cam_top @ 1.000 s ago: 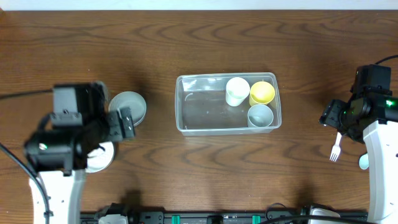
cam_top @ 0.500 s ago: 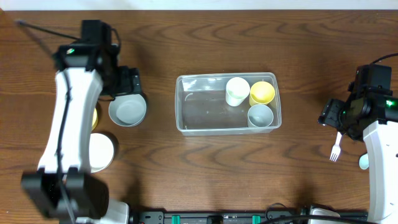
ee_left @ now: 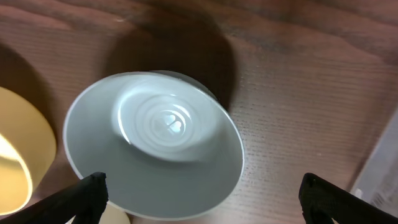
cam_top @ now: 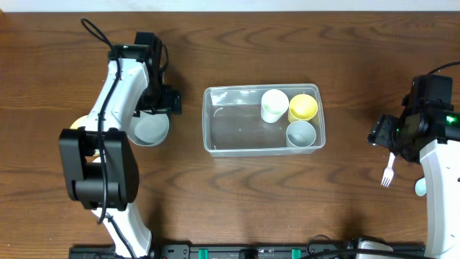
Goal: Pack container
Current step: 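Move the left gripper to the grey bowl and grasp it, then carry the grey bowl into the container with the left gripper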
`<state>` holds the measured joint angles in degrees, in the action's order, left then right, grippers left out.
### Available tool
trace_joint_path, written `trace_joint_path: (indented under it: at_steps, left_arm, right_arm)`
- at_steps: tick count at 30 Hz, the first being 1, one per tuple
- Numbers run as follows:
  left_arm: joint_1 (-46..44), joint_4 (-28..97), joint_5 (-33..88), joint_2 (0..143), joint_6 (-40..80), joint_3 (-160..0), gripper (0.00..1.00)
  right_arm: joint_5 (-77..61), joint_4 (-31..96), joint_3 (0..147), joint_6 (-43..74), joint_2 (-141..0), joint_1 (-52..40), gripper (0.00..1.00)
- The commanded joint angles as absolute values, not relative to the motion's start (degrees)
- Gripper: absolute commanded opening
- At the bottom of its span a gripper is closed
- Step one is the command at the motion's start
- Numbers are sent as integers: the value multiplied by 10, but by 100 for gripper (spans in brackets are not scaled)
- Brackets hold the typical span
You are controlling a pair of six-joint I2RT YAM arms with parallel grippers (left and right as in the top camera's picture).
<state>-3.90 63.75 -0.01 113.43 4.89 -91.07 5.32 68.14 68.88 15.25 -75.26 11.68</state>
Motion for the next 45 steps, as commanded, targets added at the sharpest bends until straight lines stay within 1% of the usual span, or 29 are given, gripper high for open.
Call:
trace_joint_path:
  at_steps: [1, 5, 9, 11, 13, 14, 18, 21, 23, 27, 34, 36, 40, 45]
  left_arm:
    - [-39, 637, -5, 1157, 50, -893, 98]
    - [-39, 638, -5, 1185, 50, -887, 100]
    - [-39, 641, -5, 1205, 50, -886, 93]
    - [-39, 640, -5, 1206, 50, -886, 86]
    - [-39, 640, -5, 1206, 50, -886, 72]
    - [-39, 640, -5, 1206, 50, -886, 67]
    - [-39, 640, -5, 1206, 50, -886, 52]
    - [-39, 642, -5, 1206, 50, -886, 36]
    - [-39, 642, -5, 1206, 50, -886, 31]
    - [-39, 644, -4, 1206, 50, -886, 25]
    - [-39, 644, -4, 1206, 50, -886, 19]
    - [-39, 644, -4, 1206, 50, -886, 13]
    - [-39, 644, -4, 1206, 50, -886, 7]
    - [-39, 644, -4, 1206, 50, -886, 6]
  right_arm:
    - [51, 682, 690, 145, -750, 120, 77]
    - [51, 682, 690, 145, -750, 120, 77]
    - [51, 684, 690, 142, -750, 120, 77]
    - [51, 684, 690, 142, -750, 120, 77]
    - [51, 684, 690, 142, -750, 120, 77]
    - [51, 684, 690, 142, -750, 120, 77]
    - [51, 684, 690, 142, -750, 120, 78]
    - [51, 684, 690, 142, -750, 120, 78]
    - [51, 684, 690, 142, -750, 120, 78]
    - [51, 684, 690, 142, -750, 120, 78]
    - [51, 684, 690, 142, -750, 120, 78]
    - [51, 684, 690, 142, -750, 120, 78]
    - [51, 685, 690, 141, -750, 120, 78]
    - [51, 685, 690, 141, -750, 120, 78]
